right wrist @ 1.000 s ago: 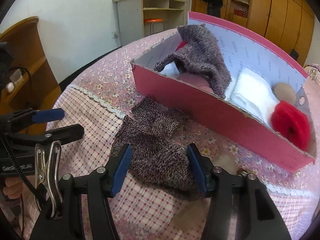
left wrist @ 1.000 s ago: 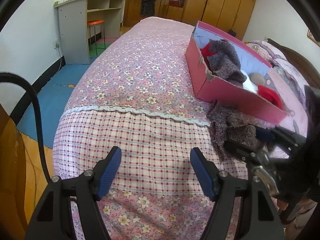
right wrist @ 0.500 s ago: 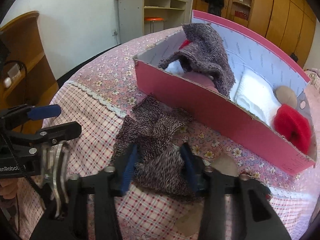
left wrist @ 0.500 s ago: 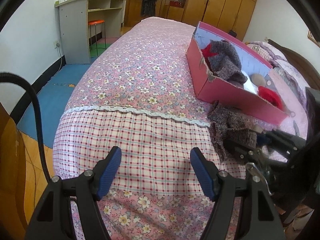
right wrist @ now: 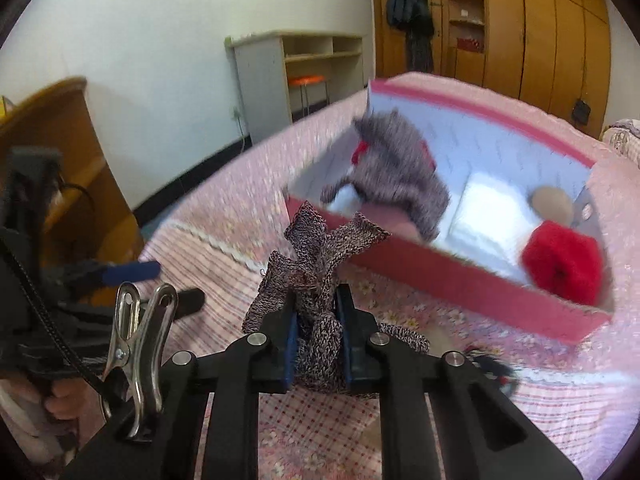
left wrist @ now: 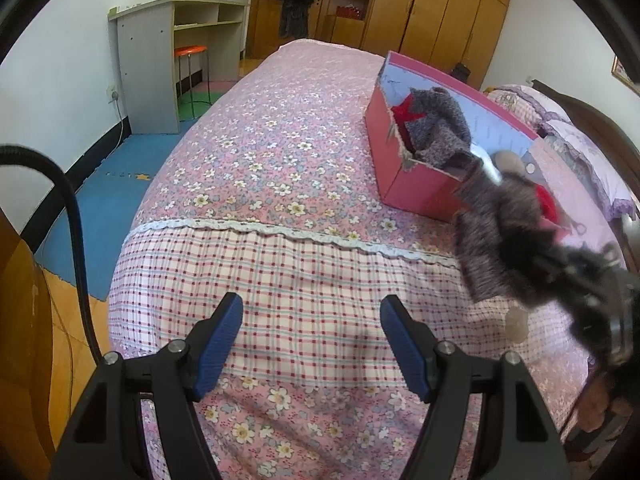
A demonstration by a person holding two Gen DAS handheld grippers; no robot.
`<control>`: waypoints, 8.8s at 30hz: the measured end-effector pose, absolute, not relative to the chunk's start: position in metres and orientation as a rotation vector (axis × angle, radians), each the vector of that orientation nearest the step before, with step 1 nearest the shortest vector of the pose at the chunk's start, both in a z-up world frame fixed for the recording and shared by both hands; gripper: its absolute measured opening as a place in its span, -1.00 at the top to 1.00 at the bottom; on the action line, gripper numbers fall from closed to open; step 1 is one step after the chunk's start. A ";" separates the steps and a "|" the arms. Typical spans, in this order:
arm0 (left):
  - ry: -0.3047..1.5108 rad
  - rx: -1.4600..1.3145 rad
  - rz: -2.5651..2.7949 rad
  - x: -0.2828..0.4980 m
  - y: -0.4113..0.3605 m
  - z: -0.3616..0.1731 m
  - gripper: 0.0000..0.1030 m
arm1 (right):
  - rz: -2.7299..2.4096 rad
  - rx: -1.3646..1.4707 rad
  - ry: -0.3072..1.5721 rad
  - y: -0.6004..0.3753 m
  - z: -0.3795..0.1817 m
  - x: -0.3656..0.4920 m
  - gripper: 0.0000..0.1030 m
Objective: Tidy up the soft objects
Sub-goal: 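Grasp the grey knit glove on the bed with the right gripper, then grasp the clear silicone item with the left gripper while the right holds the glove, then carry the clear item and grey glove toward the pink box with both grippers, then open the left gripper over the box to drop the clear item, then lower the grey knit glove into the box and open the right gripper, then withdraw both grippers from the box toward the items on the bed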
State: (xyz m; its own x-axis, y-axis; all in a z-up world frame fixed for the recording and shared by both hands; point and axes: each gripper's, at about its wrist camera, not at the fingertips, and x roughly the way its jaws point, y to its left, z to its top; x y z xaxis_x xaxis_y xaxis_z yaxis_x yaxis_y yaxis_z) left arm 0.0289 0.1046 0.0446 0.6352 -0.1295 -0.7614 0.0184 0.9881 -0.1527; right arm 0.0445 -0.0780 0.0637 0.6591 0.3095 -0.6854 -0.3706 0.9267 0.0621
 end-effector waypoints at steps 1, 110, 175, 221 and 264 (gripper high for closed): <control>0.878 -0.132 -0.086 0.028 0.103 0.045 -0.45 | 0.384 -0.076 0.745 -0.081 0.070 0.041 0.66; 0.699 0.055 -0.422 0.045 -0.051 0.108 0.80 | 0.165 0.088 0.607 -0.217 0.118 -0.025 0.65; 0.763 0.014 -0.458 0.120 -0.074 0.067 0.37 | 0.219 0.085 0.700 -0.220 0.102 0.152 0.65; 0.746 -0.035 -0.405 0.110 -0.059 0.087 0.11 | 0.195 0.082 0.634 -0.232 0.124 0.126 -0.01; 0.794 -0.035 -0.316 0.042 -0.010 0.070 0.08 | 0.149 0.177 0.720 -0.217 0.071 0.012 -0.01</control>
State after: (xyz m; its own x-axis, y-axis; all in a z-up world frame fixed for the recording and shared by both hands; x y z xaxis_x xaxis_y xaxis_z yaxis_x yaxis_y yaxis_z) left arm 0.0415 -0.0097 0.0701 0.6568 -0.2917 -0.6954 0.2656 0.9525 -0.1487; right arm 0.0124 -0.2173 0.0711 0.7423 0.1957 -0.6408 -0.0743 0.9746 0.2114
